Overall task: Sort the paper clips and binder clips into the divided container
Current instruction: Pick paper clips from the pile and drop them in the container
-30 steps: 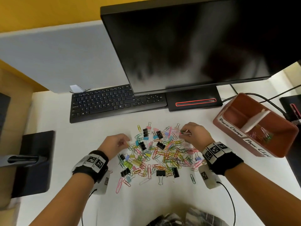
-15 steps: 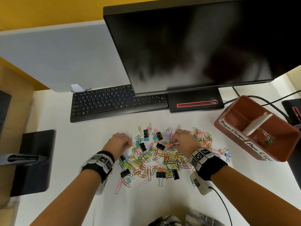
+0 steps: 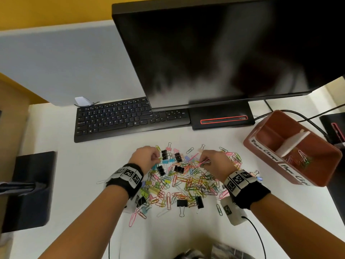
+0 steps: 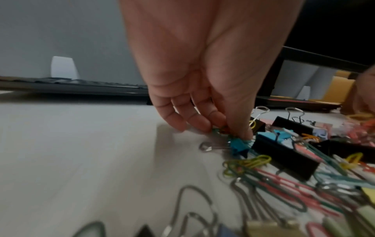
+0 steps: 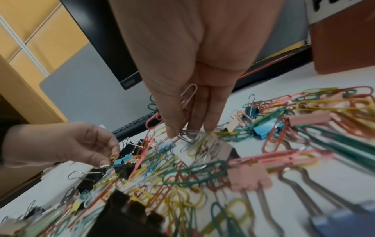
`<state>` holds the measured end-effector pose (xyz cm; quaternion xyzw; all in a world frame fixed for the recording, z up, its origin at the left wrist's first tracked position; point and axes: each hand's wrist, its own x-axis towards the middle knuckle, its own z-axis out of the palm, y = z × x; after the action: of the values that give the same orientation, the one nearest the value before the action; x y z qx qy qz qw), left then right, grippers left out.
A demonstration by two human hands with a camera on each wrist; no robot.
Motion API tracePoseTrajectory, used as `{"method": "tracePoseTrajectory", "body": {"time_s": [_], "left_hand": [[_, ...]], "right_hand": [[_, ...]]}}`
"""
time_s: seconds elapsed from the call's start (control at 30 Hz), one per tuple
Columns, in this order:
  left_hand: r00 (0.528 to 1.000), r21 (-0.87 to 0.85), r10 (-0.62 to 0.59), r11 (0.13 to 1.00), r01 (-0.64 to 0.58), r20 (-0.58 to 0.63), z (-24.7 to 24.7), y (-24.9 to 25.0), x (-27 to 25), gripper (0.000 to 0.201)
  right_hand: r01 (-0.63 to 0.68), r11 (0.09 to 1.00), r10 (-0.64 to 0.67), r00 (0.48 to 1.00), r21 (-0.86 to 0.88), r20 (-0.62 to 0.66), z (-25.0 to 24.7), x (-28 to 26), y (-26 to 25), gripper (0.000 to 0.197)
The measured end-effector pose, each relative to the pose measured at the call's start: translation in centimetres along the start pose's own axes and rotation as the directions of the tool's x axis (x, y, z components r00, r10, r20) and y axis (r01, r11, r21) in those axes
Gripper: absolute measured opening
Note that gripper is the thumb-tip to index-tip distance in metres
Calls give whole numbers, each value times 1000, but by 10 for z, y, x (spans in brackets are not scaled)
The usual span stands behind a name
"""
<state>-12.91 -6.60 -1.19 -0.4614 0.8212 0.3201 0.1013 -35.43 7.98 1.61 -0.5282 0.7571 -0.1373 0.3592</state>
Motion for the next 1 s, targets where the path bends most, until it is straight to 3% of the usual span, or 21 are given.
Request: {"method": "tracePoseTrajectory", "body": {"time_s": [0.23,0.37,0.53,0.63,0.8,0.87,1.0], "left_hand": [[997,59,69,996,-68,-14,1,5,-6,6],[1000,17,27,1000,-27,-13,2,8,-8,13],[999,122,14,992,-18,39,4,11,-10,17],[999,75,34,997,-34,-9,-6,15,-17,16],[955,-7,270,962,-273,-118,-39,69,-38,6],[917,-36,386,920,-391,-101,-45,111,-40,6],[815,-131,573,804,-580,-91,-29,218,-33,6]], "right_hand": [[34,999,-33,999,40,-33,-12,-4,2,11],[36,992,-26,996,117,-88,-19,-10,4,10],[16,978,7,994,209,-111,-34,-23,9,16],[17,968,23,987,250,-157,-54,-37,12,14],[51,952,54,942,302,-330,-104,-77,30,21],[38,948,102,904,317,-415,-127,-97,43,27],[-99,950,248,817,297,-521,-162,-133,83,19]]}}
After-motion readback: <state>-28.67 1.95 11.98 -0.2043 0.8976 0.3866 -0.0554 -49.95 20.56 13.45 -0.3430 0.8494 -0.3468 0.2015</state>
